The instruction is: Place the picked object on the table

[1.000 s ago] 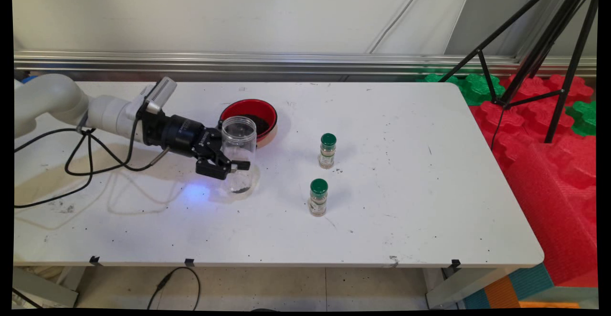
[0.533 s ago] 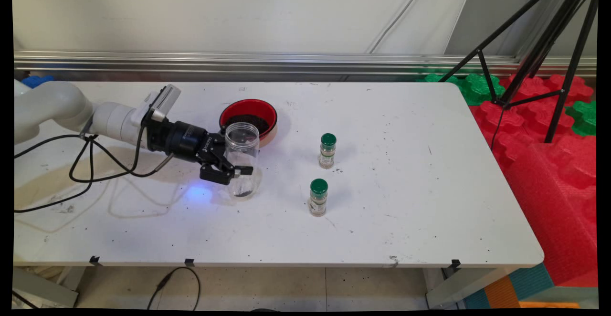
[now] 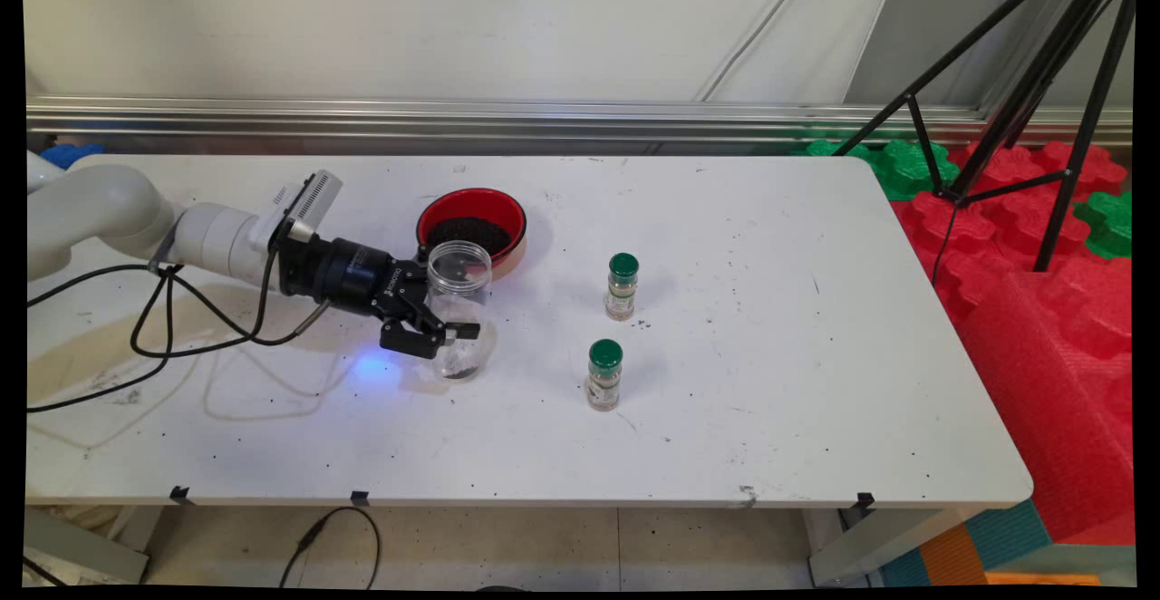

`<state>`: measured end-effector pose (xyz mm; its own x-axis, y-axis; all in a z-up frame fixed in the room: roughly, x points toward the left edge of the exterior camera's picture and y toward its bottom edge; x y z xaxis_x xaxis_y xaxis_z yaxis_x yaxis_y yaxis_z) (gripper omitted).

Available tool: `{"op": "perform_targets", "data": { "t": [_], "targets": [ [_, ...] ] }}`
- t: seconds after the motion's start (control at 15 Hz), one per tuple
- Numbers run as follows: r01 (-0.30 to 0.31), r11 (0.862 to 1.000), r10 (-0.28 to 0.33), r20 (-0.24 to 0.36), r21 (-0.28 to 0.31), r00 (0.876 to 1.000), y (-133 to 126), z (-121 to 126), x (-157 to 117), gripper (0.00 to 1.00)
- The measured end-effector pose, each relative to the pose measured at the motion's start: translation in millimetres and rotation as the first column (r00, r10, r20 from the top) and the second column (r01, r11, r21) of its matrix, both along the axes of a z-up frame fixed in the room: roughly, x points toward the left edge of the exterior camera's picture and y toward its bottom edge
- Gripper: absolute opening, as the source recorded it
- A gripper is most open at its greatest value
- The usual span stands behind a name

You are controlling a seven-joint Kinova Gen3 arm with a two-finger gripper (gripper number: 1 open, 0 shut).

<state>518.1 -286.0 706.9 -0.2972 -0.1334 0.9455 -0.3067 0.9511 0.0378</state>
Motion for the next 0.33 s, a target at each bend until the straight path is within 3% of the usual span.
{"op": "perform_targets", "data": {
  "t": [0.07,0.13,0.33],
  "targets": [
    [-0.003,1.000,0.003,0.002,-0.001,1.000,1.3,-0.6,-0.1,0.00],
    [-0.005,1.000,0.005,0.004,-0.002,1.000,2.6,-0.9,-0.1,1.00],
    [-0.012,1.000,0.012,0.007,-0.005,1.000,6.0,-0.4,-0.6,1.00]
  ]
}}
